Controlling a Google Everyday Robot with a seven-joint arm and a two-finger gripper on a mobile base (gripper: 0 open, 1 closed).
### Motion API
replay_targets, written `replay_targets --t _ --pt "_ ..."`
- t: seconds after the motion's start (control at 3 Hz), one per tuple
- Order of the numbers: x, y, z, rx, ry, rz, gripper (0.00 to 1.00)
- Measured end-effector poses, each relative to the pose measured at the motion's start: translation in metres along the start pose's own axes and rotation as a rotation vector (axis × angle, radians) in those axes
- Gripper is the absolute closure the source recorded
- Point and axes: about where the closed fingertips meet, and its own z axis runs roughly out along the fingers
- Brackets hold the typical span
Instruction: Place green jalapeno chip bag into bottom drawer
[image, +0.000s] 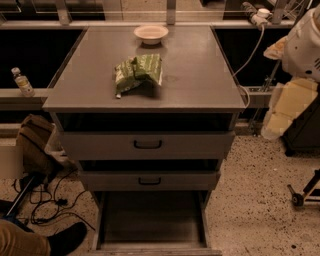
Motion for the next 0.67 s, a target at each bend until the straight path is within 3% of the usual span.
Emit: replay_targets --t 0.33,0.67 --pt "-0.023 -0.052 0.014 0.070 -0.085 -0.048 0.00" --pt "-0.061 -0.116 0.023 0.141 -0.212 -0.106 0.00"
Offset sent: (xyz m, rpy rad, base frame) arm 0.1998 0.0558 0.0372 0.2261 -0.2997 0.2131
